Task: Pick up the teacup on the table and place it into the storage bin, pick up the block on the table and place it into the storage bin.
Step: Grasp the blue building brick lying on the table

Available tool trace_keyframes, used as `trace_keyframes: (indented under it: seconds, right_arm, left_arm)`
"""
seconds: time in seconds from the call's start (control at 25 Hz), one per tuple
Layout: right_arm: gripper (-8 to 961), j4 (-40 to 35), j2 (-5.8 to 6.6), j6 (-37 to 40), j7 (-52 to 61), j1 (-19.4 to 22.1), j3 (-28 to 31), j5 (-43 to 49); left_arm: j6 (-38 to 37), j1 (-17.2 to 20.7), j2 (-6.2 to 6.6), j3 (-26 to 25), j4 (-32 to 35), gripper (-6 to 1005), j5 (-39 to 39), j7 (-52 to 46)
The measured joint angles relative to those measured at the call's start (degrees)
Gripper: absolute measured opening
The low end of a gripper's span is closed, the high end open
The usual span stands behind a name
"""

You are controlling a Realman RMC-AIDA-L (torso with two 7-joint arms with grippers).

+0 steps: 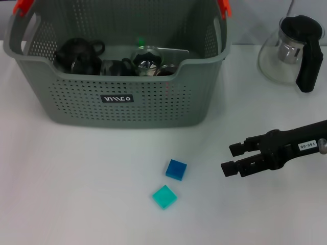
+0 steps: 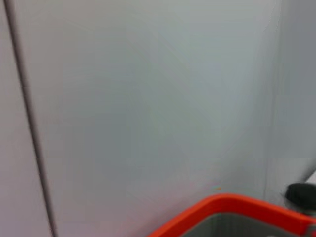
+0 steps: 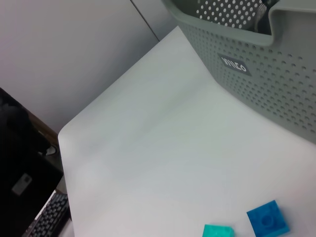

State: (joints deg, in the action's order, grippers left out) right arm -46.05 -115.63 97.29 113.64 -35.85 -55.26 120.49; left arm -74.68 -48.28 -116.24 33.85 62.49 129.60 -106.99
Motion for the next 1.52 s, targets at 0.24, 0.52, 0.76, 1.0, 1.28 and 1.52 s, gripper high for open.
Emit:
trace_keyframes:
  seconds: [0.24, 0.52, 0.76, 1.0, 1.28, 1.52]
  right_arm:
    - [916, -0.01, 0.25, 0.36, 0.00, -1.87, -0.05, 1.75]
    - [915, -0.11, 0.45, 0.54, -0.20, -4.73, -0.10, 5.44]
    - [916, -0.18, -0.43, 0.34, 1.91, -9.76, -0.12, 12.38]
    - [912, -0.21, -2.57, -0.42, 4.33, -15.16, -1.07, 19.43]
    - [911, -1.06, -4.55, -3.66, 10.49, -20.37, -10.36, 23.60]
    - [912, -0.82, -4.91, -7.85, 16.25, -23.88, -21.60, 23.50]
  left_arm:
    - [-12.85, 5.92, -0.02, -0.60, 6.23, 857, -10.31, -1.57]
    - [-32.70, 16.29, -0.79, -2.81, 8.37, 946, -26.19, 7.21]
    - [-40.55, 20.21, -2.45, -2.49, 8.19, 946, -19.20, 18.57]
    - [-41.31, 23.17, -4.43, 0.10, 6.71, 946, -13.00, 24.66]
    - [-40.08, 24.05, -4.95, 0.12, 2.92, 946, -9.28, 27.70]
    - [-38.50, 24.38, -5.33, 0.05, 2.33, 946, -6.02, 27.72]
